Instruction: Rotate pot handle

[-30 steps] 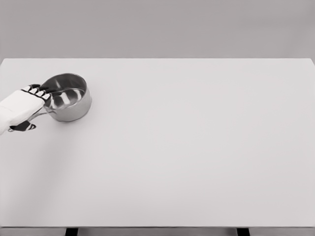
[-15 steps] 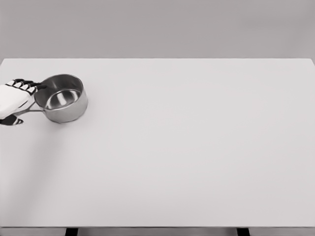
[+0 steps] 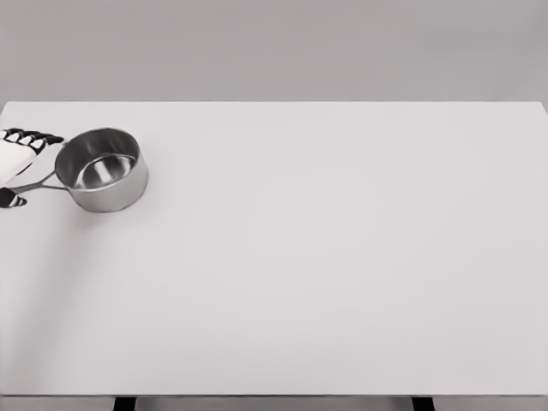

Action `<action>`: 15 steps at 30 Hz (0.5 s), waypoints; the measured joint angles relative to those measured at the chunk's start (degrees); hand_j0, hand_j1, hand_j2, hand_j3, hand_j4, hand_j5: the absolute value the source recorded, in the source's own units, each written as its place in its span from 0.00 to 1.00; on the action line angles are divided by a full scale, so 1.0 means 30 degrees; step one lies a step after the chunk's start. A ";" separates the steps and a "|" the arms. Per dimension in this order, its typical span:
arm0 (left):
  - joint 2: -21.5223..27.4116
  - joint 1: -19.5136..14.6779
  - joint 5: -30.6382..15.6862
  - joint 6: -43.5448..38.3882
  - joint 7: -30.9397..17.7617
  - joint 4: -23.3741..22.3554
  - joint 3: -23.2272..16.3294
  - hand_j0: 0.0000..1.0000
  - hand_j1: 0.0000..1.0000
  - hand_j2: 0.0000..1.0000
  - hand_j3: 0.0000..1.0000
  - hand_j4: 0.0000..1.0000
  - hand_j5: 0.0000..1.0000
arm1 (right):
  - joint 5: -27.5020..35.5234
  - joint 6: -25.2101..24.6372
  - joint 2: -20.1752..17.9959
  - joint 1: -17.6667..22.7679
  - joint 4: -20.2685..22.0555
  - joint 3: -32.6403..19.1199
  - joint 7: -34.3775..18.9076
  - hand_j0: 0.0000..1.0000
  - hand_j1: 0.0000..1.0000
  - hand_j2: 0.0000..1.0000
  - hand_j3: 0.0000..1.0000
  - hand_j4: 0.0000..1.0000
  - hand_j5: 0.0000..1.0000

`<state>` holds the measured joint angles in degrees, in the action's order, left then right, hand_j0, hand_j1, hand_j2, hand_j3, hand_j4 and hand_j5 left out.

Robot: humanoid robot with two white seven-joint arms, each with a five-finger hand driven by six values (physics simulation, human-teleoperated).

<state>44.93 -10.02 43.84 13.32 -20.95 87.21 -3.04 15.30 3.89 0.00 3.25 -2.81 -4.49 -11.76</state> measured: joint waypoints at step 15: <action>-0.0145 -0.1025 -0.0001 0.0009 0.0028 -0.1297 -0.0140 1.00 1.00 1.00 1.00 1.00 1.00 | 0.0000 -0.0005 0.0000 0.0000 0.0000 0.0000 0.0000 1.00 1.00 1.00 1.00 1.00 1.00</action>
<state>44.50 -13.09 43.84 13.35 -20.87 83.32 -3.46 15.30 3.87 0.00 3.25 -2.81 -4.49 -11.76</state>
